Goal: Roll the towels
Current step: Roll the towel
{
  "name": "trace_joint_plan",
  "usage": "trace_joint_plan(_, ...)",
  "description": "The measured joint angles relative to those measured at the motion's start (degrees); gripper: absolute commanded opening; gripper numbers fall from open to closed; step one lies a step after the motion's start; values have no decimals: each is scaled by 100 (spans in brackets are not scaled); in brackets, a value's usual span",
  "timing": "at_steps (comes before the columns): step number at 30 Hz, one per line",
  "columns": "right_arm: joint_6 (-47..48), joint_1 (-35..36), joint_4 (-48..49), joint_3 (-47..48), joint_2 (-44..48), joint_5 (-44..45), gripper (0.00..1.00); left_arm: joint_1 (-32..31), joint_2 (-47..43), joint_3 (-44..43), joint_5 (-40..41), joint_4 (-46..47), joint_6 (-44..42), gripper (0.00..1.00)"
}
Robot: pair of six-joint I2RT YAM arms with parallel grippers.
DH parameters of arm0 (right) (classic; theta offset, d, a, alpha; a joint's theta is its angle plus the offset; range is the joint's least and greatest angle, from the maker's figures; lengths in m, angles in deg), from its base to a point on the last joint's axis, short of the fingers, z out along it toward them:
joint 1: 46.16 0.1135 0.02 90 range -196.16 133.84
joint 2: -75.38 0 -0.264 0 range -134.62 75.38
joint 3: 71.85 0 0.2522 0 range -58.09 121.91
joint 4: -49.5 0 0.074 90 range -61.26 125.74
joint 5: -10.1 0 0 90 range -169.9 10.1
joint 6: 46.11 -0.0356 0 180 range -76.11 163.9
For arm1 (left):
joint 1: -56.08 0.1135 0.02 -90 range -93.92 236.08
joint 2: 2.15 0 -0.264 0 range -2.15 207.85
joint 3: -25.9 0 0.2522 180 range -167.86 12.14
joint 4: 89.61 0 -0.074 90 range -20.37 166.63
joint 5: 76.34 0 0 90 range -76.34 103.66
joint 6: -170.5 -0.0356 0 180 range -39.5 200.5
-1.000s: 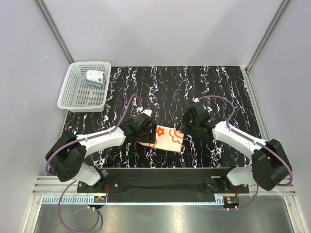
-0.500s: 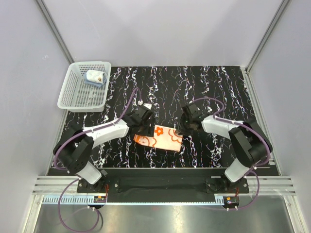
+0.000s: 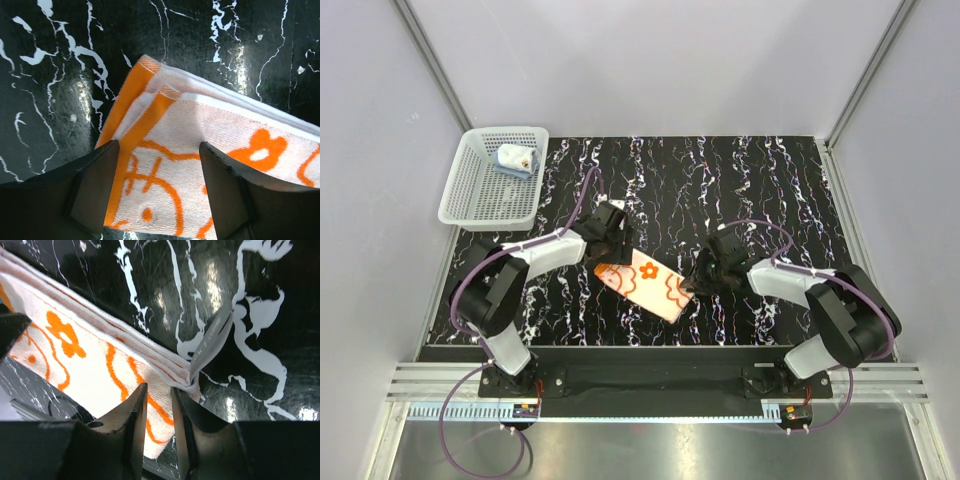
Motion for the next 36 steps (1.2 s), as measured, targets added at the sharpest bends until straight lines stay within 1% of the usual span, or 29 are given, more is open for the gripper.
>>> trace_joint_plan(4, -39, 90, -140, -55, 138, -44, 36, 22, -15, -125, 247, -308, -72, 76)
trace_joint_plan(7, -11, 181, -525, -48, 306, -9, 39, -61, -214, -166, 715, -658, -81, 85)
trace_joint_plan(8, 15, 199, -702, -20, 372, 24, 40, -140, -345, -203, 914, -850, -90, 92)
trace_joint_plan(10, 103, 223, -1158, 92, 542, 166, 41, -385, -636, -358, 1366, -1196, -98, 99)
trace_joint_plan(13, 219, 227, -1864, 420, 885, 472, 44, -1023, -1167, -817, 2194, -1633, -122, 99)
trace_joint_plan(16, 273, 229, -2212, 798, 1342, 765, 46, -1696, -1958, -949, 2741, -1567, -240, 99)
trace_joint_plan(18, 291, 229, -2288, 935, 1655, 918, 47, -1880, -2608, -684, 2778, -1119, -332, 99)
trace_joint_plan(20, 289, 229, -2345, 990, 1943, 1064, 46, -1853, -3152, -295, 2704, -796, -374, 99)
trace_joint_plan(23, 256, 229, -2518, 988, 2181, 1259, 47, -1768, -3567, 289, 2074, -363, -367, 99)
trace_joint_plan(25, 208, 229, -2634, 953, 2260, 1379, 46, -1840, -3425, 400, 1453, -236, -358, 99)
trace_joint_plan(26, 170, 229, -2699, 916, 2312, 1456, 46, -1971, -3241, 400, 1276, -208, -348, 99)
trace_joint_plan(27, 138, 229, -2765, 879, 2371, 1510, 46, -2194, -3032, 358, 1316, -223, -332, 98)
trace_joint_plan(29, 33, 229, -2949, 785, 2544, 1676, 46, -2743, -2612, 262, 1449, -299, -302, 92)
trace_joint_plan(31, -96, 229, -3163, 728, 2723, 1902, 45, -3296, -2157, 122, 1611, -474, -216, 92)
trace_joint_plan(33, -258, 229, -3390, 706, 2879, 2153, 50, -3650, -1722, -42, 1622, -680, -94, 93)
trace_joint_plan(35, -385, 229, -3550, 704, 2953, 2371, 57, -3825, -1342, -157, 1624, -782, 42, 93)
trace_joint_plan(36, -452, 229, -3622, 704, 2964, 2465, 62, -3921, -1185, -184, 1661, -811, 103, 93)
